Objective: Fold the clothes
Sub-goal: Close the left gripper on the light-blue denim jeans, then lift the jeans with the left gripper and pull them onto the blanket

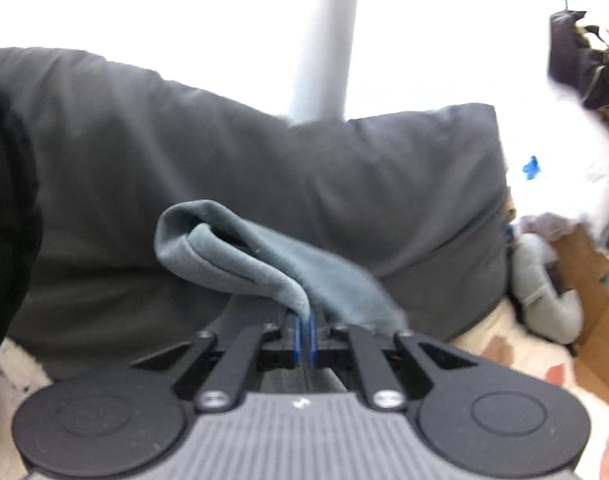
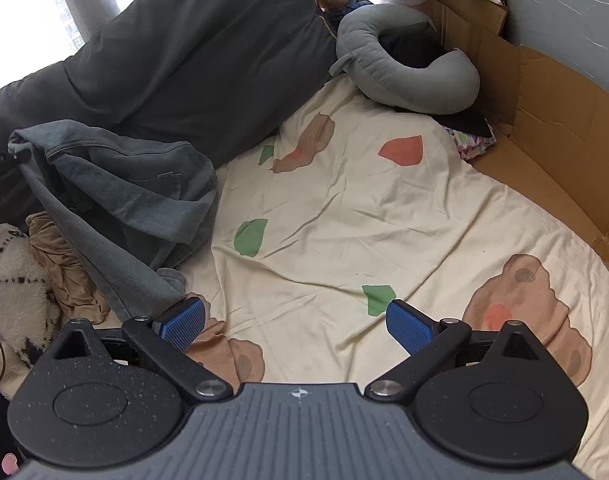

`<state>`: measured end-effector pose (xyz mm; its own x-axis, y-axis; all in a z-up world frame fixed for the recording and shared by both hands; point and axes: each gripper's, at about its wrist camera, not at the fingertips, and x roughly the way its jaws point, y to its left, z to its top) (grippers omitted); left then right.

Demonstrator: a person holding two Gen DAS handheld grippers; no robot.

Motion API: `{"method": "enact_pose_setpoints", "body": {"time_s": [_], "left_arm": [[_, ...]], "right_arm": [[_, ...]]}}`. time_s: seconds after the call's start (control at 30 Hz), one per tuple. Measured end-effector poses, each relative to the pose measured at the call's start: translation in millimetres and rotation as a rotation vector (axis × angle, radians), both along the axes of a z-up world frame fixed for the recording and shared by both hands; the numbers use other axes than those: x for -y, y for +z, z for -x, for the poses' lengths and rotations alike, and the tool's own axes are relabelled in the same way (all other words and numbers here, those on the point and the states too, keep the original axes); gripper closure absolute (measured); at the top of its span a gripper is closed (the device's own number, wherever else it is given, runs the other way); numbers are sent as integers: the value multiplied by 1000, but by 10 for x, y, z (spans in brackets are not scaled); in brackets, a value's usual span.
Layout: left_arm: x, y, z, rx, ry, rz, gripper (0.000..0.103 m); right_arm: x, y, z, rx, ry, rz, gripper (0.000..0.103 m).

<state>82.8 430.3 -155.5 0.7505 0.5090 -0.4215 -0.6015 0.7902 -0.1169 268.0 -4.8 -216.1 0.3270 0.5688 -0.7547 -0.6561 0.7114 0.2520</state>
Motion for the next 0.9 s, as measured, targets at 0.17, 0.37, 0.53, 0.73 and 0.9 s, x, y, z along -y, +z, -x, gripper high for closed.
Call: {"method": "enact_pose_setpoints", "body": {"time_s": [0.17,0.37,0.53,0.73,0.9], "left_arm": [[312,166,-96,21,-91,-2,99],[581,225,-248,32,-196,56,99],[858,143,-425,28,-283,117,99],[1215,-19,-680,-6,-390,194,99],[1496,-223,-877,-51,-473,254,99]], "right_arm": [[34,-14,-5,-9,-12,-24,4],[47,-99,24,-21,-9,-44,4],[66,-157,70,-29,-1,-68,4],[67,-241,134,-46,11,-112,4],[52,-312,204,-64,27,-157,4]]}}
